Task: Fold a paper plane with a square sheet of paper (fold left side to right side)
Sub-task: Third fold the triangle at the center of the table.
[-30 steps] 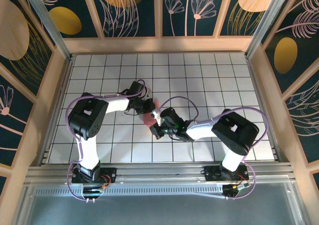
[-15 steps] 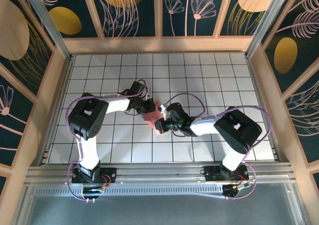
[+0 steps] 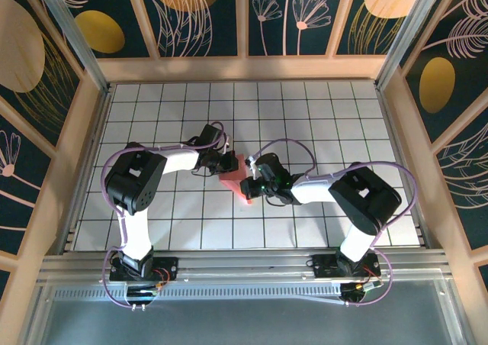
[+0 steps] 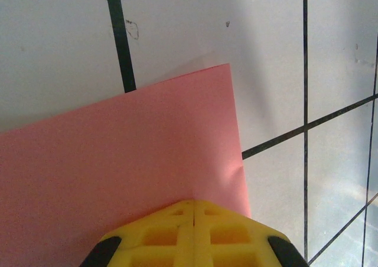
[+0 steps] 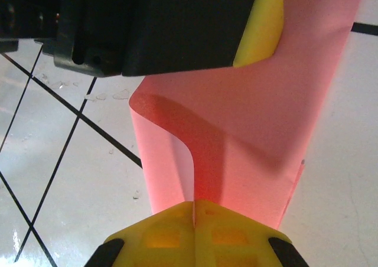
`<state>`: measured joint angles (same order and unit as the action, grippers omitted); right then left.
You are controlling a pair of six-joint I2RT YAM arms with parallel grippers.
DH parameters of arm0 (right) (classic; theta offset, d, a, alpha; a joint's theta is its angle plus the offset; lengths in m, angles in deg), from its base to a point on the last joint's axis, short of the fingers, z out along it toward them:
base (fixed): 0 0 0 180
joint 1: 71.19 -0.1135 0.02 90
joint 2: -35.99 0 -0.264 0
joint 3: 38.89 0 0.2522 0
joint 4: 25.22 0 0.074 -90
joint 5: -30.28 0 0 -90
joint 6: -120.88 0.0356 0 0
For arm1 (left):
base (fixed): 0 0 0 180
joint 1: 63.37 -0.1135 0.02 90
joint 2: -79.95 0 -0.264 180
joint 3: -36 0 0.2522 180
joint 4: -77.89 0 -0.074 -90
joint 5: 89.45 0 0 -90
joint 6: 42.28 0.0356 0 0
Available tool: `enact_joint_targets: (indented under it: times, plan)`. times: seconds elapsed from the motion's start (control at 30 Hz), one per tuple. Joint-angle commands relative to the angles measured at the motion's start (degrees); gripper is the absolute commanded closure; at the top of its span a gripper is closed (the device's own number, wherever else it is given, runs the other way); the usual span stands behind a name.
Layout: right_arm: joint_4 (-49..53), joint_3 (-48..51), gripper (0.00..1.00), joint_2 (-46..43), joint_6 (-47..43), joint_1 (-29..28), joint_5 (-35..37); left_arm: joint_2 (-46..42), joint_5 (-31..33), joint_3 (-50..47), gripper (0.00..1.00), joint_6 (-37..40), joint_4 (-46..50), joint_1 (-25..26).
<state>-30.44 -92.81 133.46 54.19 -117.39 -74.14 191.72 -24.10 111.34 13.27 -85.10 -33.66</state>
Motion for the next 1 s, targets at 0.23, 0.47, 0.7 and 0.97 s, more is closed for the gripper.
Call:
enact_joint_targets:
  times: [0.23,0.47,0.7,0.97]
  plan:
    - [2.44,-2.52,1.0,1.77,0.24,0.58,2.68,2.7,3.02,-0.15,0.95,1.32,3.6,0.52]
    - [2.99,-3.0,1.0,2.54,0.07,0.58,2.97,2.7,3.03,-0.15,0.94,1.22,3.61,0.56]
    - [2.99,-3.25,1.0,2.76,0.24,0.58,3.51,2.76,3.04,-0.08,0.94,1.15,3.61,0.61]
    - [3.5,-3.47,1.0,3.02,0.07,0.76,3.94,2.83,3.11,-0.06,0.94,1.15,3.61,0.71]
